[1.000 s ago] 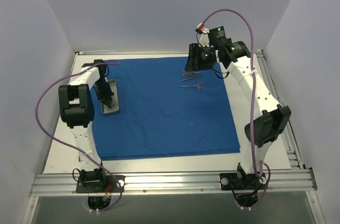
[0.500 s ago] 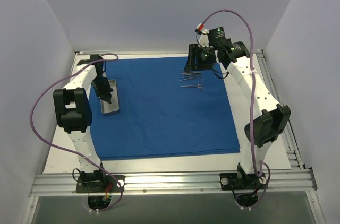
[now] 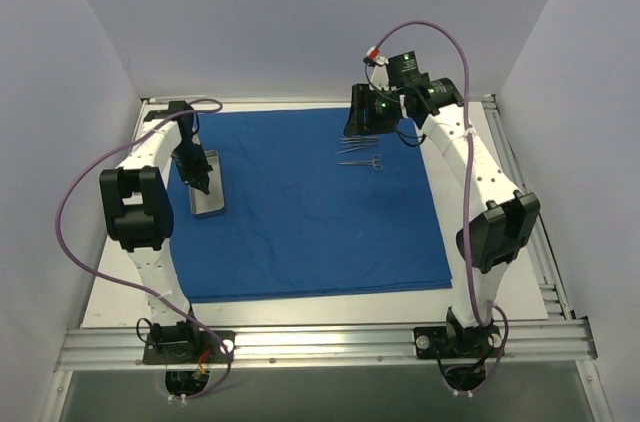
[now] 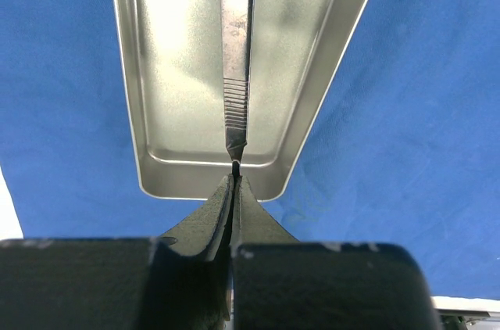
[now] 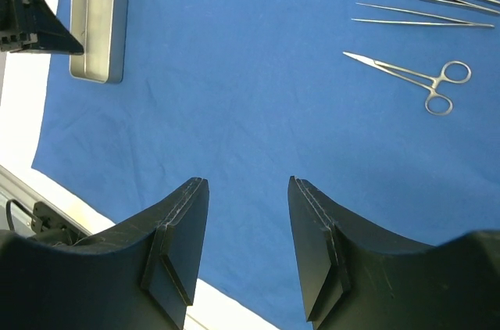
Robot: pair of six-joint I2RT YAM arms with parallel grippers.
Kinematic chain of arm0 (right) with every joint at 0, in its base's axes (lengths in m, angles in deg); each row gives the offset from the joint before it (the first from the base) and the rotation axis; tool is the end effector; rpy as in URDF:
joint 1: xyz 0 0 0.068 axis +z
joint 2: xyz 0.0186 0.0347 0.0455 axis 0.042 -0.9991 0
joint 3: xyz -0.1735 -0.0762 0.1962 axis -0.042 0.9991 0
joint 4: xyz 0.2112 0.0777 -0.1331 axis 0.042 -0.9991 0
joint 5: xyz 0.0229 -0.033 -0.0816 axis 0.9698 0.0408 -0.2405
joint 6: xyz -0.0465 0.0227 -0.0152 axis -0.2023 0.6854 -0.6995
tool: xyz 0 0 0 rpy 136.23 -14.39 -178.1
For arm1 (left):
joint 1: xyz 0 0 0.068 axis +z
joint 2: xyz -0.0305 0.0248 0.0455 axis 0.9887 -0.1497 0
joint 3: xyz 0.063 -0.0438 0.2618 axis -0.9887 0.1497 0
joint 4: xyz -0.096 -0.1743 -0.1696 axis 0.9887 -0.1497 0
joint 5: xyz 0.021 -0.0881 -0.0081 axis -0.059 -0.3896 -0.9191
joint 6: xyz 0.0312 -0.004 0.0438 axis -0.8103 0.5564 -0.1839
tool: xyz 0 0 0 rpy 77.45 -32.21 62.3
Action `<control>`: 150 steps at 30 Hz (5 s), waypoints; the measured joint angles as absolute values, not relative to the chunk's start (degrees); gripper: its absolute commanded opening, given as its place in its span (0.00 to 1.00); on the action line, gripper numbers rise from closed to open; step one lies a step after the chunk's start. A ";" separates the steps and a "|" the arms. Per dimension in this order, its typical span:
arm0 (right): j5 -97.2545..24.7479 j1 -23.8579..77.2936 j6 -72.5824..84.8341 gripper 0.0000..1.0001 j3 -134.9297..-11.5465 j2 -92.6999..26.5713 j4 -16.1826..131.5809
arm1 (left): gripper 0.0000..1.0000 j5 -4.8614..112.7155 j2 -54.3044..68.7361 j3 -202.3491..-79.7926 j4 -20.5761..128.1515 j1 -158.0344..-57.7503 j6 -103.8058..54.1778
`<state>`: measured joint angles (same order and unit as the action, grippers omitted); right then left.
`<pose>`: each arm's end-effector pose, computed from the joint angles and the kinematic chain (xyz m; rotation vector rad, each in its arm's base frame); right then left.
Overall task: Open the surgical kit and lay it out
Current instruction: Pick up the medical item from the container, then place the medical item in the surgical kit.
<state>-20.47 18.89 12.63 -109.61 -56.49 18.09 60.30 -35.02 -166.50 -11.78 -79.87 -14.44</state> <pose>0.3779 0.1623 0.4029 -0.3978 2.1563 0.7853 0.4054 0.0095 0.2110 -0.6146 2.9721 -0.0799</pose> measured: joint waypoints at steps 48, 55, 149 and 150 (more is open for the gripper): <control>2.02 30.82 34.01 0.53 -126.37 -87.68 38.44 | 0.02 47.99 -19.18 -164.71 -11.19 -90.74 -12.14; 2.04 30.93 35.54 0.52 -124.21 -86.76 40.62 | 0.02 45.41 -19.18 -164.71 -9.57 -94.41 -9.96; -4.98 31.74 5.77 0.56 -105.54 -62.20 21.70 | 0.02 7.53 -9.23 -147.60 27.76 -93.86 -4.67; -7.29 32.38 5.42 0.53 -105.54 -61.89 21.06 | 0.02 8.74 -9.23 -147.60 27.30 -93.75 -3.68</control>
